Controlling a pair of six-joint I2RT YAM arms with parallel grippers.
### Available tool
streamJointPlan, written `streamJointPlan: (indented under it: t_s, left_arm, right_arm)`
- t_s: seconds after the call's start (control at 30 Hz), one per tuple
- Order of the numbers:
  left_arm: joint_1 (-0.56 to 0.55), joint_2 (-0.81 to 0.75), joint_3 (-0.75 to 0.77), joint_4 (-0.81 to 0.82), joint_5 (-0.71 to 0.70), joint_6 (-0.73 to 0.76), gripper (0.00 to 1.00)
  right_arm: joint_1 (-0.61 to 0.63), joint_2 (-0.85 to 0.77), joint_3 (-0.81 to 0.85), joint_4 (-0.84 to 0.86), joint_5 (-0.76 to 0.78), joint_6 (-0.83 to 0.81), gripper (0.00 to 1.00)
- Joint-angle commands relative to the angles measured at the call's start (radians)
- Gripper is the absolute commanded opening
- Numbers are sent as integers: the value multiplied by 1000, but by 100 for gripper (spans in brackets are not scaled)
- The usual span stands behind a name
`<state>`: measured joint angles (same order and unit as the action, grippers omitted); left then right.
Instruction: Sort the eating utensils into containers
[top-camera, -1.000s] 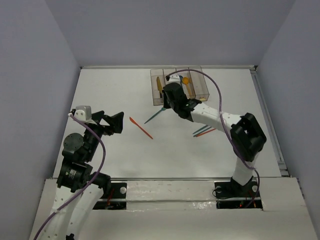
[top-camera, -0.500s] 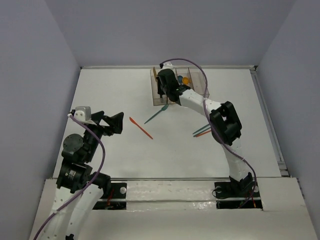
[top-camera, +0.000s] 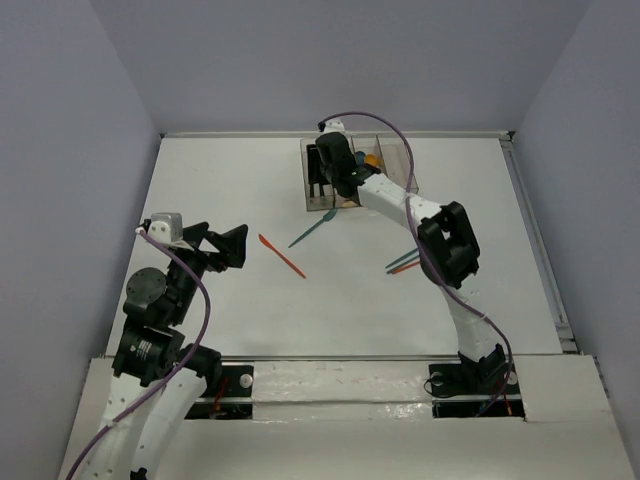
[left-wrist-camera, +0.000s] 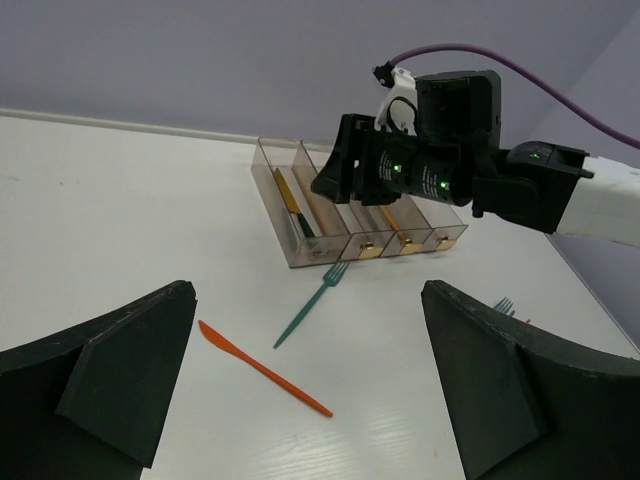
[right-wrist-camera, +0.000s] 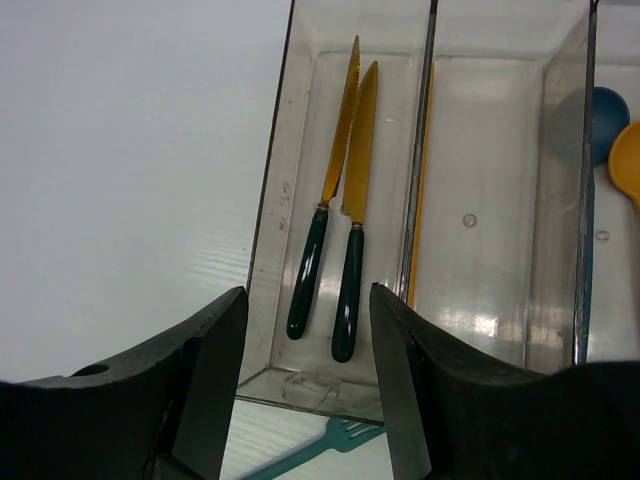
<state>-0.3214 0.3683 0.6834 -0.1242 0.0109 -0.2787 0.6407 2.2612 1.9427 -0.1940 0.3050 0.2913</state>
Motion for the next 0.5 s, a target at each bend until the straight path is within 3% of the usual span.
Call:
streamJointPlan:
  t_s: [0.0, 0.23, 0.47]
  left_arm:
    - [-5, -8, 36, 44, -2, 4, 99]
    - [4, 9, 38, 43, -2, 6, 99]
    - [33, 29, 39, 40, -38, 7, 99]
  right_arm:
    - [-10, -83, 3, 16, -56, -56, 58]
    - [95, -324, -352, 108, -296, -132, 47]
    - [289, -385, -468, 19, -254, -161, 42]
